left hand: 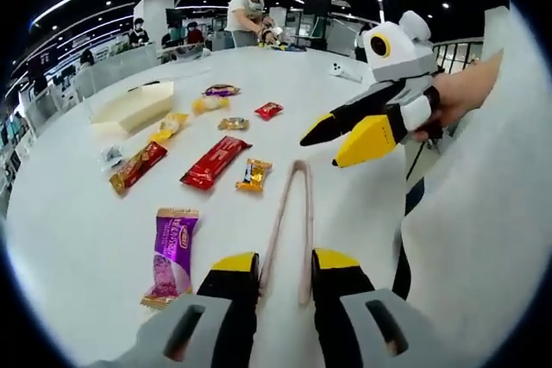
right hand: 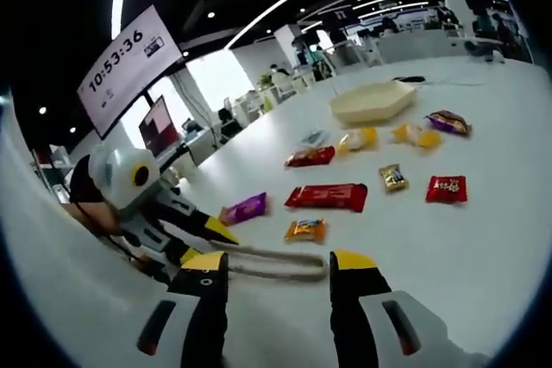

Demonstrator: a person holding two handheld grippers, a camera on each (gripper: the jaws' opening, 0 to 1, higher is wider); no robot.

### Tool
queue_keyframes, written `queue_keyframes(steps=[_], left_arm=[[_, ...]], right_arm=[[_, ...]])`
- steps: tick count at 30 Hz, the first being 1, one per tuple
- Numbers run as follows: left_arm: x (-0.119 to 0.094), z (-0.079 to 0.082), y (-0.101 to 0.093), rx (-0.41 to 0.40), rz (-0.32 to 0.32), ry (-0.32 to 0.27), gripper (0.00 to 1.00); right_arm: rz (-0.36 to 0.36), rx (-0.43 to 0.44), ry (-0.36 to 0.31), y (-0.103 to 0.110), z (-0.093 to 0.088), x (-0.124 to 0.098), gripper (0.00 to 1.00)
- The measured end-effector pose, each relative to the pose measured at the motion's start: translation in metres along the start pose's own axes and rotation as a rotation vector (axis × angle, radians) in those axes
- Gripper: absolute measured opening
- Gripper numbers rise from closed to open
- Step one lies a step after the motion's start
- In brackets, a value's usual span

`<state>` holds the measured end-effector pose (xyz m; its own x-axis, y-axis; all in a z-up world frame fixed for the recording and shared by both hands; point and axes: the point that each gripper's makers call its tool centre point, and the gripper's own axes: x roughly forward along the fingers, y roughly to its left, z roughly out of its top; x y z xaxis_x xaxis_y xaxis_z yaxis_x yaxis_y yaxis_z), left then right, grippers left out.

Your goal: Place the target food into the container with the food tongs after gripping and lifting it, then release it inside without dropping or visibly crushing the food.

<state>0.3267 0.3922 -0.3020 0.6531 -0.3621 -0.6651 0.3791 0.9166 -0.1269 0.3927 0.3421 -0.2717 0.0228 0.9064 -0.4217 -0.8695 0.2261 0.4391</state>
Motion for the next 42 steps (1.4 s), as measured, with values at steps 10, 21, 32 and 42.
queue_keyframes(steps=[10, 21, 32, 42], left_arm=[[0.000, 0.003, -0.001, -0.020, -0.017, 0.016, 0.12], [-0.003, 0.003, 0.004, -0.041, -0.003, 0.015, 0.08], [-0.009, 0.012, 0.013, -0.030, 0.040, -0.011, 0.05], [-0.010, 0.015, 0.016, -0.037, 0.034, -0.009, 0.04]], right_arm=[[-0.001, 0.005, -0.010, -0.003, 0.004, 0.001, 0.47], [0.010, 0.010, 0.013, 0.002, -0.003, 0.004, 0.47], [0.015, 0.008, 0.018, 0.001, -0.002, 0.005, 0.47], [0.021, 0.010, 0.017, 0.003, 0.000, 0.008, 0.47]])
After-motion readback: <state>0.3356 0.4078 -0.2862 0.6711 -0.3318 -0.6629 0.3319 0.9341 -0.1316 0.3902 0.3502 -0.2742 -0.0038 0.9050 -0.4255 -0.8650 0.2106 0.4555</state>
